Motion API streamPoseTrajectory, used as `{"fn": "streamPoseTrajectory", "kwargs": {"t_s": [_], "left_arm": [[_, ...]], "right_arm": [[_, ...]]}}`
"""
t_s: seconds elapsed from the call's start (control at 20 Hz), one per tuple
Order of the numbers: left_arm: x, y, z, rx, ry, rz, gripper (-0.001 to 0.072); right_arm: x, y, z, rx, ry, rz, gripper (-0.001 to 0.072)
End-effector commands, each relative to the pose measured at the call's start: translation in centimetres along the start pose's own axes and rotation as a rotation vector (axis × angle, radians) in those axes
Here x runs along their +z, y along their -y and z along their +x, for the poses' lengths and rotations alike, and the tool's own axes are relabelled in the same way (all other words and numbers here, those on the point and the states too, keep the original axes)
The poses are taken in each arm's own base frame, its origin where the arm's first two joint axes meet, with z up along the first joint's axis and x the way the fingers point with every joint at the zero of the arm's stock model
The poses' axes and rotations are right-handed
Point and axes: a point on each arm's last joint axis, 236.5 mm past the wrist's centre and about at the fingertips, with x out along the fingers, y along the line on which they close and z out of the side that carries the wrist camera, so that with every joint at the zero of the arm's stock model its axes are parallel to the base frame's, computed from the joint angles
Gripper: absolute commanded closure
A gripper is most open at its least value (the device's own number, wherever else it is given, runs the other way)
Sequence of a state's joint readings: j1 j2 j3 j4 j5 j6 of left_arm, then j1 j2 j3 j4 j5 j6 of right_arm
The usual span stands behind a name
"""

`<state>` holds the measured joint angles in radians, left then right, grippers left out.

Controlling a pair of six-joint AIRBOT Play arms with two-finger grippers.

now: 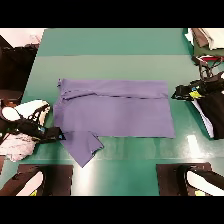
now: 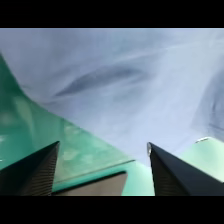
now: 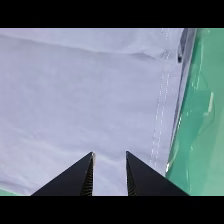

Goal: Fold the shirts.

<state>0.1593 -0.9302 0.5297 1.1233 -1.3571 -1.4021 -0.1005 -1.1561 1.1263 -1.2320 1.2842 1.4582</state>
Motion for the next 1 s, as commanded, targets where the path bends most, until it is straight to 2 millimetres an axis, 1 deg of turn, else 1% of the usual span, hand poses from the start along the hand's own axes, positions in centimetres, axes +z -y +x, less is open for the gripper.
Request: {"fn": "streamPoseTrajectory", "kwargs": {"t_s": [0.0,0.1,0.25,0.35,0.4,0.45,0.5,0.55,0.65,0.75,0.85,0.9,0.95], "left_arm": [[-1.0,0.2,2.2,-0.050,0.012,-0.055,0.0064],[-1.0,-0.2,3.0,-0.048,0.023,-0.073,0.0064],[0.2,-0.2,3.1,-0.056,0.079,-0.086,0.0072],[1.2,0.3,3.0,-0.078,0.122,-0.099,0.0443],[1.7,0.7,2.9,-0.097,0.139,-0.108,0.0472],[1.8,1.0,2.8,-0.110,0.143,-0.113,0.0474],[1.7,1.1,2.8,-0.113,0.141,-0.111,0.0602],[1.6,1.2,2.8,-0.117,0.136,-0.093,0.0686],[0.9,1.4,2.9,-0.124,0.105,-0.090,0.0687],[0.2,2.0,2.3,-0.136,0.069,-0.044,0.0687],[0.4,2.7,1.4,-0.146,0.065,-0.007,0.0687],[0.9,3.0,0.8,-0.148,0.077,0.011,0.0687],[1.3,3.2,0.4,-0.149,0.088,0.019,0.0687]], "right_arm": [[-0.1,-0.2,0.0,0.008,0.018,0.003,0.0478],[-0.1,-0.2,0.0,0.008,0.018,0.003,0.0477],[-0.1,-0.2,0.0,0.008,0.017,0.003,0.0478],[-0.5,-0.2,0.0,0.008,0.002,0.003,0.0478],[-0.9,-0.1,0.0,0.007,-0.015,0.002,0.0478],[-1.4,0.0,0.0,0.003,-0.038,-0.001,0.0477],[-2.1,0.1,0.2,0.005,-0.064,-0.003,0.0477],[-3.1,0.5,0.5,0.008,-0.099,0.014,0.0477],[-5.7,1.9,1.4,0.008,-0.179,0.067,0.0478],[-8.5,4.0,2.2,0.009,-0.236,0.126,0.0478],[-11.1,6.3,3.1,0.007,-0.269,0.235,0.0472],[-12.4,7.1,3.6,0.017,-0.289,0.295,0.0404],[-13.6,7.4,4.2,0.048,-0.309,0.357,0.0274]]}}
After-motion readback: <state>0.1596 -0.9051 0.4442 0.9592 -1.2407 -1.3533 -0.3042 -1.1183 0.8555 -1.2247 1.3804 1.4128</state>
